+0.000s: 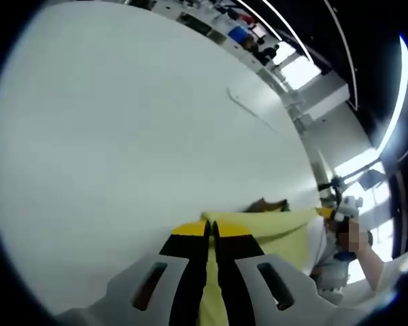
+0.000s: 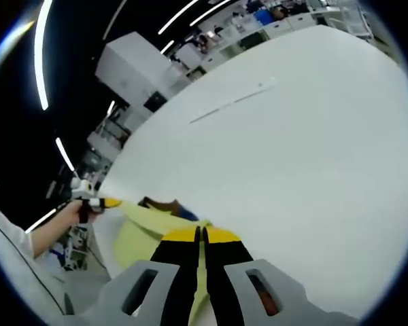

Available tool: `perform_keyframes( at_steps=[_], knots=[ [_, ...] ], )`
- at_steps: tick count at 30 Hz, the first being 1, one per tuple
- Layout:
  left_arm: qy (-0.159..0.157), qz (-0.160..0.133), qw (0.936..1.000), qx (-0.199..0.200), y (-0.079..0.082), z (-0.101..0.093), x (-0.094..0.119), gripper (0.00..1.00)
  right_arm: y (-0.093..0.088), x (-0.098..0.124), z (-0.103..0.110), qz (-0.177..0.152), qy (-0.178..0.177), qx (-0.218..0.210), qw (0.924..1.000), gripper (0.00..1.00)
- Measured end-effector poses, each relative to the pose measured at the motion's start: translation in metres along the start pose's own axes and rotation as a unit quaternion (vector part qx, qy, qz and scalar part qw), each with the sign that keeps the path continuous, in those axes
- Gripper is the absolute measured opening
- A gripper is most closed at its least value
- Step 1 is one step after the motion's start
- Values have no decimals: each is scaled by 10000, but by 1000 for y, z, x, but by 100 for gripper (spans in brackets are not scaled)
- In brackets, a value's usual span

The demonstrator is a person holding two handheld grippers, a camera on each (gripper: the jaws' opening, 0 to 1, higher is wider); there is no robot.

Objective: Fold the garment on the visible template until the final outline fits inside the template.

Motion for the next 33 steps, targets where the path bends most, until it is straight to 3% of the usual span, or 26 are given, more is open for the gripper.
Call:
perform_keyframes(
  at_steps=[24,33],
  knots=[
    [176,234,9996,44,2,22,-28,0,-3,-23,-20,204,-252,88,9994,3],
    [115,237,9996,89,3,24,-30,0,-6,-29,-25,239,-306,51,9992,3]
  ],
)
Point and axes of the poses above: the point that each gripper's makers call its tool centre point, and the gripper's own axes: x roughly backward along the fingers, z roughly to its left, y roughly out of its top, the point moved 10 cm from there along x, roughly backward along the fingers, and after that the axes turned 5 degrees about z, right-handed, at the moved point
